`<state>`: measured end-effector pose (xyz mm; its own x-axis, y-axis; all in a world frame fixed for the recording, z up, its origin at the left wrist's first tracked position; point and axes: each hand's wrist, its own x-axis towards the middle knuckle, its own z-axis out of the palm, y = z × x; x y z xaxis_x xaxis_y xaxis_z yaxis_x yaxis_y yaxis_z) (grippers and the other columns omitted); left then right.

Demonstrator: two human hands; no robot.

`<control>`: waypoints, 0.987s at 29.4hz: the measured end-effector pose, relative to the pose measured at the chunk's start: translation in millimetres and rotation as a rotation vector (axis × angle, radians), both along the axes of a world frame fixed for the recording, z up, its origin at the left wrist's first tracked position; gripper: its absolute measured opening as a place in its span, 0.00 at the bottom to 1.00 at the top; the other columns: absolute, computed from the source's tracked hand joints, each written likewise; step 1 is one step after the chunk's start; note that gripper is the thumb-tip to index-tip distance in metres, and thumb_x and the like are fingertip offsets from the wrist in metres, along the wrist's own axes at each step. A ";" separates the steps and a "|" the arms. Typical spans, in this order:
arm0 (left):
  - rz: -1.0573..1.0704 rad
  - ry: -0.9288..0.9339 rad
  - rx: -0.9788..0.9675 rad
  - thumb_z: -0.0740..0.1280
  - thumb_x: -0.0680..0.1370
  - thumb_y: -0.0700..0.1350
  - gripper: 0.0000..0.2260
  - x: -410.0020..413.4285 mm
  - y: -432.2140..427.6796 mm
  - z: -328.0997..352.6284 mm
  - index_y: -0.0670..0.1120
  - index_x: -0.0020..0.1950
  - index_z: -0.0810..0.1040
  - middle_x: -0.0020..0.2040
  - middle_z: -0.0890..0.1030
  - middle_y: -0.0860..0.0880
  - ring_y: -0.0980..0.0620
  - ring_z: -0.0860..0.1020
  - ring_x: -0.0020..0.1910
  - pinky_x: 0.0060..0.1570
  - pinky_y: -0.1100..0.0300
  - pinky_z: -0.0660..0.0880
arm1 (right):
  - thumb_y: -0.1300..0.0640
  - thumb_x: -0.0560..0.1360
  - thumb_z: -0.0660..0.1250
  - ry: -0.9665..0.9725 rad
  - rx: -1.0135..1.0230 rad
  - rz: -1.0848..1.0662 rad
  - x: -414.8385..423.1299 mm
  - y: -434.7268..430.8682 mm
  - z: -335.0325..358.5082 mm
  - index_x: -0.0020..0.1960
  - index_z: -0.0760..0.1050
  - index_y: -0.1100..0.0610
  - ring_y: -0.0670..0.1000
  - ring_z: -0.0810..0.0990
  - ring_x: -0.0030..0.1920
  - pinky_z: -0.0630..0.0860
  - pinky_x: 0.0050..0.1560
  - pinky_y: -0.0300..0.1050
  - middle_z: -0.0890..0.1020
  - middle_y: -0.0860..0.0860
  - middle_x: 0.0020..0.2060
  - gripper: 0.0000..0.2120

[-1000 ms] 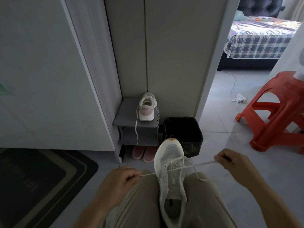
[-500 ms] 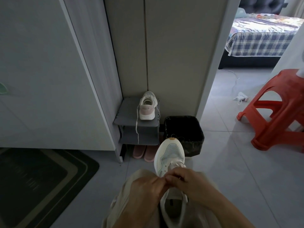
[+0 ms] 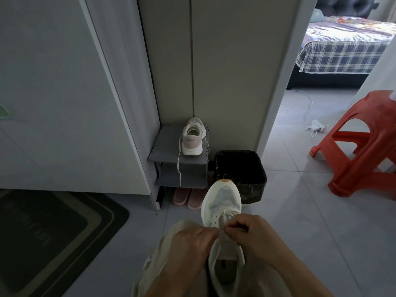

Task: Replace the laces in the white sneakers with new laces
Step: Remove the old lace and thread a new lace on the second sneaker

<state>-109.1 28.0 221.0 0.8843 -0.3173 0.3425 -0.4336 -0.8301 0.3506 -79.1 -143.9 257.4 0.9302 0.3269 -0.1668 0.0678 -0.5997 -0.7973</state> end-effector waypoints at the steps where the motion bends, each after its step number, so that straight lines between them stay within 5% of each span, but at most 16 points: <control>1: -0.006 0.012 -0.006 0.62 0.69 0.47 0.09 0.3 -1.5 0.5 0.53 0.34 0.82 0.28 0.78 0.58 0.60 0.76 0.28 0.27 0.70 0.72 | 0.54 0.73 0.69 0.002 -0.007 0.014 -0.5 1.3 -0.1 0.40 0.78 0.44 0.42 0.80 0.38 0.78 0.44 0.36 0.82 0.43 0.36 0.05; 4: 0.024 0.072 -0.088 0.68 0.71 0.52 0.04 4.6 -6.5 11.2 0.55 0.43 0.81 0.36 0.78 0.62 0.63 0.72 0.40 0.41 0.80 0.64 | 0.56 0.73 0.68 -0.056 -0.002 -0.048 1.6 4.6 -2.0 0.39 0.76 0.45 0.43 0.79 0.37 0.76 0.42 0.31 0.80 0.42 0.35 0.07; 6: 0.177 0.188 -0.224 0.61 0.73 0.63 0.18 11.4 -12.1 11.7 0.54 0.57 0.74 0.47 0.72 0.61 0.65 0.68 0.44 0.41 0.78 0.64 | 0.56 0.75 0.66 -0.132 -0.036 -0.149 6.1 6.7 -6.5 0.41 0.75 0.48 0.42 0.77 0.37 0.72 0.41 0.27 0.77 0.40 0.36 0.05; 9: 0.271 0.265 -0.264 0.49 0.64 0.70 0.34 16.6 -25.7 -1.3 0.49 0.58 0.70 0.50 0.69 0.57 0.58 0.71 0.49 0.46 0.72 0.66 | 0.52 0.77 0.62 -0.186 -0.178 -0.184 9.6 12.6 -14.3 0.52 0.77 0.53 0.44 0.75 0.46 0.69 0.47 0.30 0.76 0.46 0.44 0.08; 11: 0.306 0.289 -0.351 0.50 0.65 0.66 0.31 17.8 -32.4 -5.9 0.47 0.55 0.73 0.49 0.72 0.55 0.55 0.74 0.47 0.47 0.65 0.71 | 0.50 0.77 0.60 -0.312 -0.269 -0.156 10.1 15.8 -18.5 0.53 0.77 0.52 0.46 0.75 0.48 0.69 0.48 0.35 0.74 0.45 0.46 0.10; 13: 0.340 0.299 -0.457 0.58 0.71 0.60 0.22 18.3 -32.1 -5.6 0.47 0.55 0.75 0.46 0.73 0.57 0.61 0.73 0.42 0.43 0.71 0.69 | 0.49 0.77 0.58 -0.396 -0.334 -0.146 7.0 21.7 -18.3 0.52 0.77 0.51 0.48 0.75 0.49 0.72 0.48 0.41 0.76 0.46 0.48 0.11; 17: 0.388 0.356 -0.663 0.69 0.75 0.43 0.10 16.4 -22.8 -6.8 0.47 0.56 0.80 0.42 0.76 0.61 0.66 0.74 0.41 0.41 0.79 0.68 | 0.45 0.75 0.56 -0.539 -0.288 -0.210 1.7 31.8 -28.4 0.35 0.78 0.52 0.44 0.77 0.31 0.72 0.32 0.33 0.79 0.46 0.33 0.18; 24: 0.427 0.406 -0.770 0.69 0.74 0.42 0.08 13.7 -15.0 -10.3 0.49 0.53 0.82 0.45 0.81 0.57 0.67 0.76 0.42 0.42 0.79 0.69 | 0.49 0.72 0.58 -0.615 -0.217 -0.203 -2.4 37.1 -34.0 0.35 0.78 0.52 0.43 0.76 0.30 0.71 0.31 0.31 0.78 0.45 0.32 0.14; 29: 0.442 0.384 -0.807 0.70 0.74 0.43 0.07 9.5 -18.5 -11.3 0.51 0.51 0.82 0.41 0.78 0.63 0.65 0.77 0.43 0.43 0.77 0.70 | 0.44 0.79 0.48 -0.610 -0.249 -0.287 -5.4 42.1 -30.8 0.36 0.77 0.54 0.45 0.78 0.30 0.74 0.32 0.31 0.80 0.47 0.32 0.26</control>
<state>-99.6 9.5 209.7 0.9628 0.2692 -0.0237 0.1183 -0.3412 0.9325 -84.5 -101.8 226.6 0.9250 0.0750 0.3726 0.2699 -0.8197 -0.5052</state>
